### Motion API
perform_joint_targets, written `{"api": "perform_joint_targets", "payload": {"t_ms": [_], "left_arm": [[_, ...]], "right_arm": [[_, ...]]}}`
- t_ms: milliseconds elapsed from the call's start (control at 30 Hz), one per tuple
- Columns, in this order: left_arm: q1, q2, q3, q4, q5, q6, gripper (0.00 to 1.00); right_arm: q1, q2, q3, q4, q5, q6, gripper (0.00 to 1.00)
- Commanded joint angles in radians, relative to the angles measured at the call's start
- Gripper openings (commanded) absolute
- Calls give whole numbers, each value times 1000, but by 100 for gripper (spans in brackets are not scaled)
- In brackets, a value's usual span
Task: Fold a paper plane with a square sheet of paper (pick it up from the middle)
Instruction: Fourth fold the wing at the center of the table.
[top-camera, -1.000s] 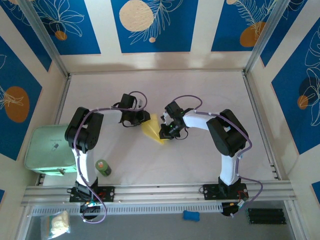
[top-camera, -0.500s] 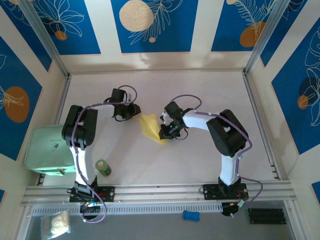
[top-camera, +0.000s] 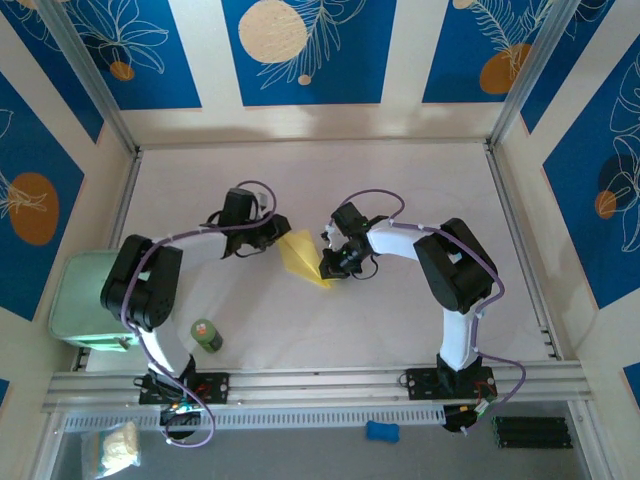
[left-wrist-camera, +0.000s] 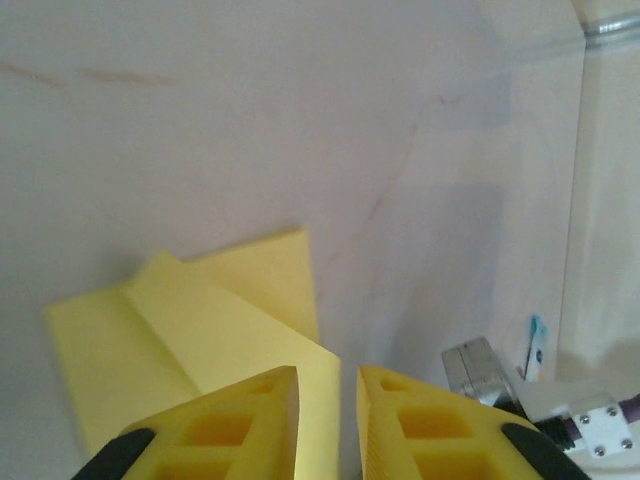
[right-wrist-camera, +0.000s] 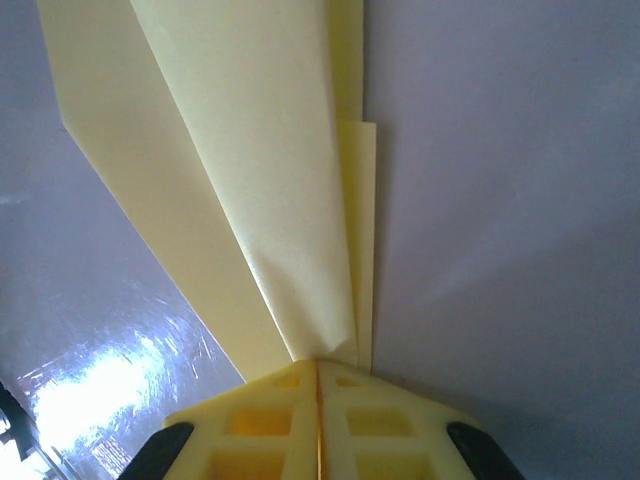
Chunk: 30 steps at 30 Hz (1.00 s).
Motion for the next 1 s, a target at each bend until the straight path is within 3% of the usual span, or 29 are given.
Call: {"api": "perform_joint_targets", "payload": {"t_ms": [0, 133, 467, 733, 967], "left_arm": [[-48, 64, 41, 6, 25, -33, 21], [-79, 108, 100, -127, -51, 19, 19], [-69, 168, 152, -209, -110, 111, 17], [-47, 205, 136, -191, -98, 113, 16], [-47, 217, 118, -164, -75, 101, 16]], "right_arm": [[-10, 51, -51, -139, 78, -22, 8], [-11, 52, -53, -141, 79, -22, 8], [-21, 43, -64, -123, 49, -18, 8], [-21, -7, -50, -85, -29, 5, 9], [-16, -83, 23, 14, -108, 116, 10]]}}
